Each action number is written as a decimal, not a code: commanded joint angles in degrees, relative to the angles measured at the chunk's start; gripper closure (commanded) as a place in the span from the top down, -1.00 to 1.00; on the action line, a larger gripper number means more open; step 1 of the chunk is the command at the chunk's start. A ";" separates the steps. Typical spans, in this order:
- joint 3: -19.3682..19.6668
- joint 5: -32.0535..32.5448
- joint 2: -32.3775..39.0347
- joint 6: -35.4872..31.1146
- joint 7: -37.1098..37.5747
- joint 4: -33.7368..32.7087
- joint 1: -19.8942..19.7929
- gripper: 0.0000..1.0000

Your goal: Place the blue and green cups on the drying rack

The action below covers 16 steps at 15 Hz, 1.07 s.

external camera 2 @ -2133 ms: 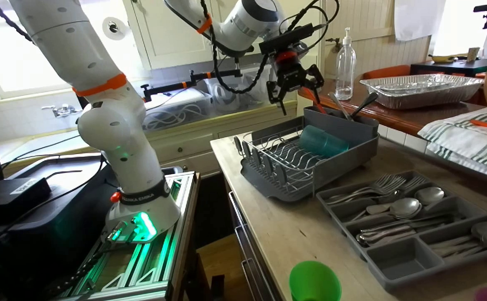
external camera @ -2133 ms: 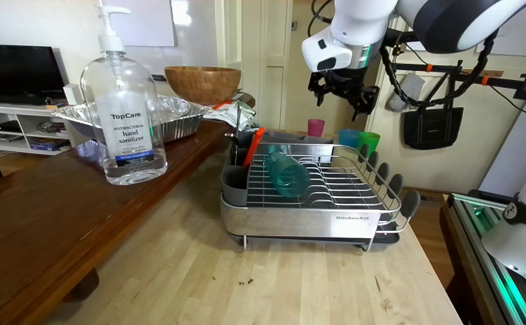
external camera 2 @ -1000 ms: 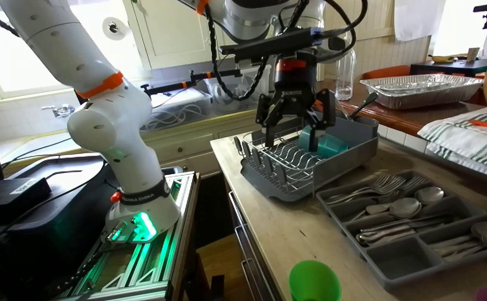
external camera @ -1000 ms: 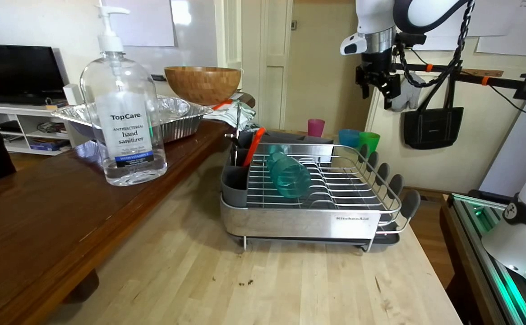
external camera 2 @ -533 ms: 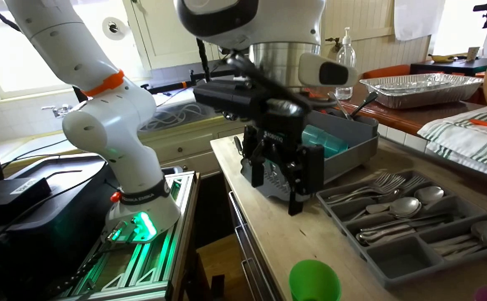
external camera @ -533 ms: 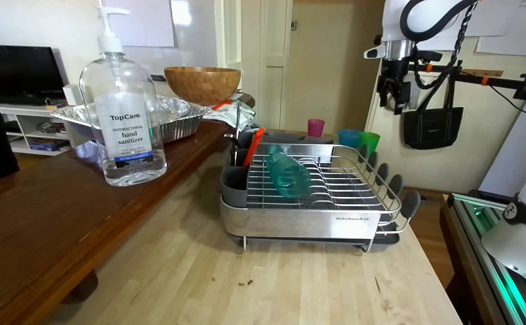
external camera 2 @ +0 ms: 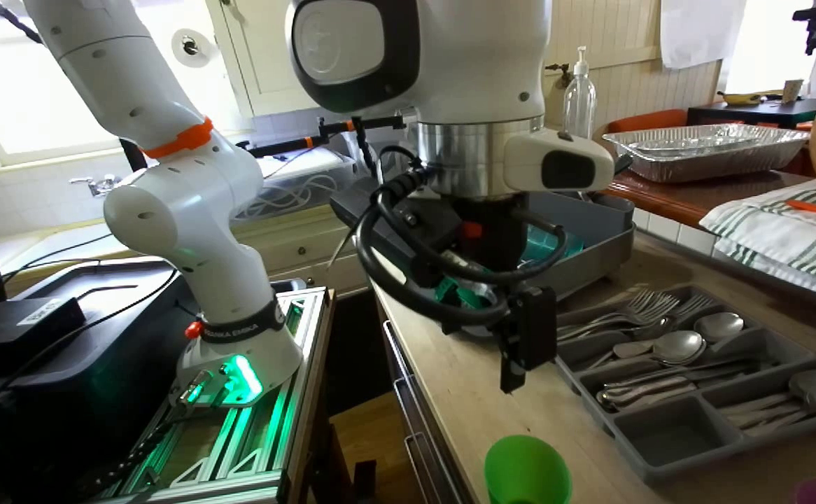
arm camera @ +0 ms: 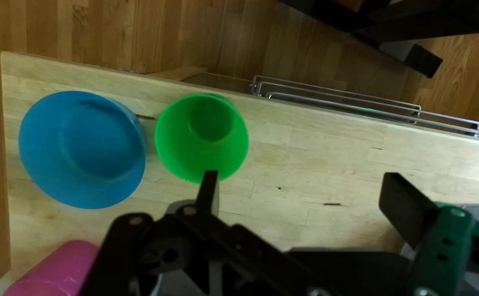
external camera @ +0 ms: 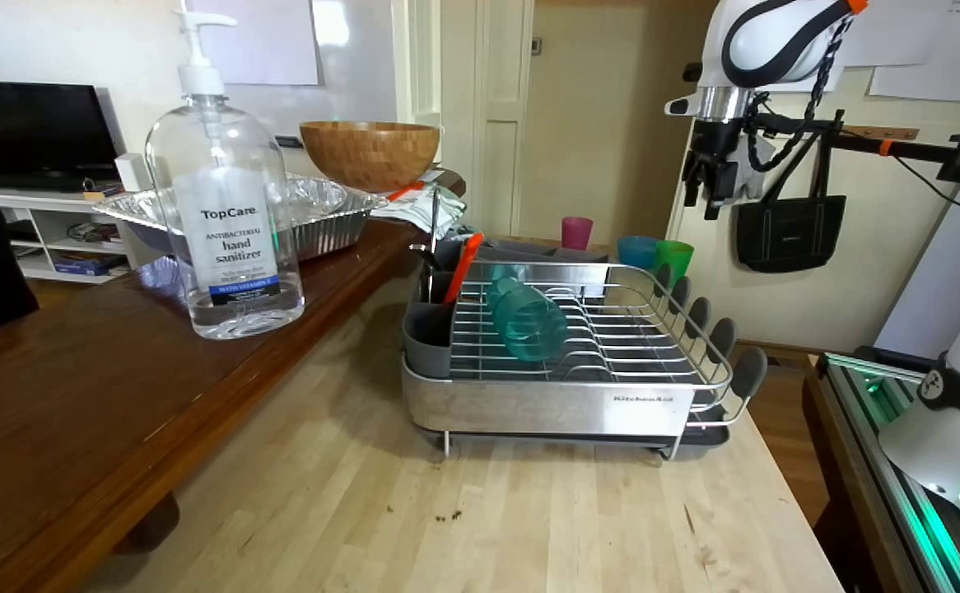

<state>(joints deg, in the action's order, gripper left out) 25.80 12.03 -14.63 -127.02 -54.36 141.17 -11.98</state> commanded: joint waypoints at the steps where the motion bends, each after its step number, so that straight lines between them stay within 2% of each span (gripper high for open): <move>1: -0.25 -2.81 4.14 -0.24 0.40 -3.35 -2.08 1.00; 6: 0.83 -5.81 11.65 0.33 0.79 -9.56 -5.02 1.00; 11: -0.96 -6.00 20.14 2.34 5.77 -14.74 -7.33 1.00; 16: -3.97 -3.49 24.45 3.53 10.46 -16.66 -7.58 1.00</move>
<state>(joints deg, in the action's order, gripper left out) 23.85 7.83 6.81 -125.71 -46.91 127.10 -18.73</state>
